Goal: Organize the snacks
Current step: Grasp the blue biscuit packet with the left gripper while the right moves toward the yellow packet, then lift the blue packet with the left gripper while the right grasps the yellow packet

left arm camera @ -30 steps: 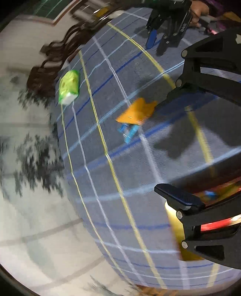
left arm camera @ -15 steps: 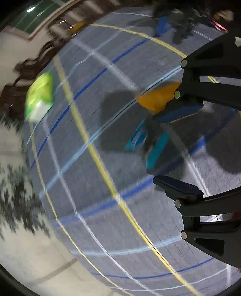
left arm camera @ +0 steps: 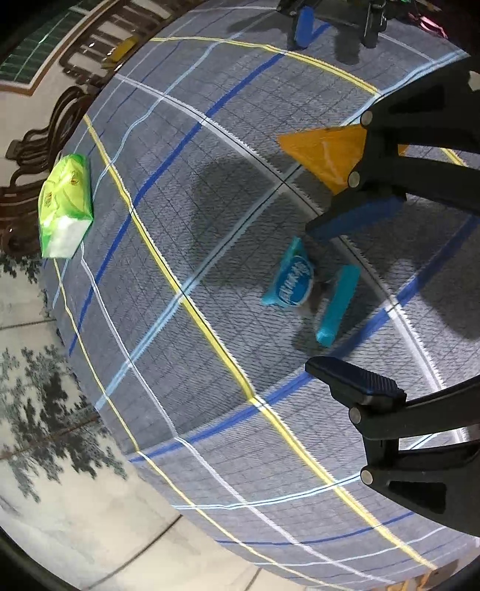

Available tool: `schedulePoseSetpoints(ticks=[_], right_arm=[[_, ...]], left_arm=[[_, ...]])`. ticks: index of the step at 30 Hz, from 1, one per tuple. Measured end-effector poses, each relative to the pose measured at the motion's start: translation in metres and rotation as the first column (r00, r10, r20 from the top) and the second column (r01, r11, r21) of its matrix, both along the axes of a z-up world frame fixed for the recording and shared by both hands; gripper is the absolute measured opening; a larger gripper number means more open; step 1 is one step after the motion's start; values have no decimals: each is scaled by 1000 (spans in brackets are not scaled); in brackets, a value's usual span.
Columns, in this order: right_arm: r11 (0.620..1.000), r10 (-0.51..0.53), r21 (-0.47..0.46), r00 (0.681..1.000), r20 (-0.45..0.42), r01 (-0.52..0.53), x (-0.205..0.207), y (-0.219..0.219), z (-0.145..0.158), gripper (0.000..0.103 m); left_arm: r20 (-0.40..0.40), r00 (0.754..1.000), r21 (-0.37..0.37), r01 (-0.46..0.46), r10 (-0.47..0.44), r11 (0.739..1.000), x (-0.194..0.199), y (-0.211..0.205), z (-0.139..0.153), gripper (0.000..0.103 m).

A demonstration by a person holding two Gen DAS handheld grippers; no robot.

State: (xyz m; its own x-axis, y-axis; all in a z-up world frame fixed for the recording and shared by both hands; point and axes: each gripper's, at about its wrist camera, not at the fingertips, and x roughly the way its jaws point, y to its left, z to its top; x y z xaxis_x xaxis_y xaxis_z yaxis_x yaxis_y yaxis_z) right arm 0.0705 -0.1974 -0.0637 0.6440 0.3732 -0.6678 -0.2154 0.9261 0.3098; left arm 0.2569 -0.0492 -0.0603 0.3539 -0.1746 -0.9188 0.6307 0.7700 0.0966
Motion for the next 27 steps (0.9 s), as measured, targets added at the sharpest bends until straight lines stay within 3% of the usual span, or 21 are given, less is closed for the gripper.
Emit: schedulePoseSetpoints(ticks=[3,4,6,7,11,14,16,21,27], right_arm=[[1000,3,1,1000,0,-3,0,0,0,66],[1000,4,3,1000,-1,-4,1,0,0,66],[1000,5,9,1000,-1,-5,2,-1,0,67],[1000,4,13,1000,-2,-4,3,-1,0,67],[1000,-7,23,1000,-7,8,5,-3,-1,67],[1000,-11,20,1000,-6,11,5,-3,-1,67],[1000,-14,17,1000,-8,14,5,-3,0,67],[996,75,-47,997,3,-75,11,22,12,67],[966,224,-141,973,51,-215,46,76,26,77]], left_arm=[[-12,999,18,37,-37,999,6,-6,-6,64],[-25,998,8,49,-49,999,9,-8,-7,59],[-80,995,-47,54,-58,997,14,-7,-7,36],[-85,996,-58,34,-39,998,15,-6,-6,33],[-66,995,-51,-75,72,996,-6,-3,-7,30],[-123,963,-161,-257,239,953,-33,21,-1,30],[-108,948,-205,-315,298,927,-64,35,10,30],[-118,925,-281,-379,360,882,-122,58,31,30],[-99,920,-314,-391,380,865,-161,71,49,30]])
